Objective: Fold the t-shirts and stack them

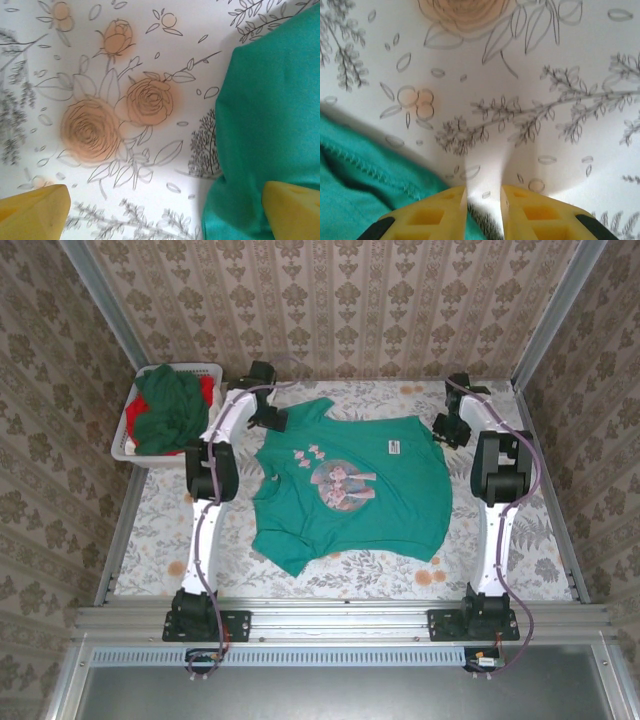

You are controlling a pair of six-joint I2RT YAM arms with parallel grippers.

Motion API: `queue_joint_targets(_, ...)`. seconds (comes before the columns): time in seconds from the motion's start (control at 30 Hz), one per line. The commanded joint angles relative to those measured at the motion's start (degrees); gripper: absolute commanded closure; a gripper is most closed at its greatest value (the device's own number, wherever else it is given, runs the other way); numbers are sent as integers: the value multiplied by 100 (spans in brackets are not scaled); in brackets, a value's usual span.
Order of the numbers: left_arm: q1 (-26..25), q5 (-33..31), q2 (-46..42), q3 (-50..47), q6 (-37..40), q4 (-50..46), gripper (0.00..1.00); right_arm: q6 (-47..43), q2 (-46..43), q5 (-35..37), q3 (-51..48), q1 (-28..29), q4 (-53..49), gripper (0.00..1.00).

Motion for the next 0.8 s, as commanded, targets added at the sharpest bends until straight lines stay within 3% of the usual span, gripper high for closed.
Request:
queue_joint_targets(0.0, -50, 79, -969, -226, -192, 45, 0, -3, -823, 92, -310, 119, -28, 73)
queue_joint_targets(0.17, -141, 197, -2546, -1909, -361, 675, 0, -62, -2390, 218, -1990, 630, 557, 69)
queue_joint_targets(0.33, -196, 1414, -5243, -5854, -1443, 2688, 0, 375, -4293, 459, -4611, 1944, 1525, 68)
queue_joint_targets(0.47, -197, 2129, -7428, -8823, -2513, 3921, 0, 1249, -5383, 934, -5942, 3245, 1471, 66)
queue_joint_targets(0.6, -757, 1393, -9052, -10138, -2849, 3082, 0, 2185, -6143, 1365, -6905, 3969, 887, 66)
queue_joint_targets(0.77, -1425, 1505, -9846, -11069, -3467, 2651, 28, 2460, -6249, 1382, -7566, 3981, 1017, 63)
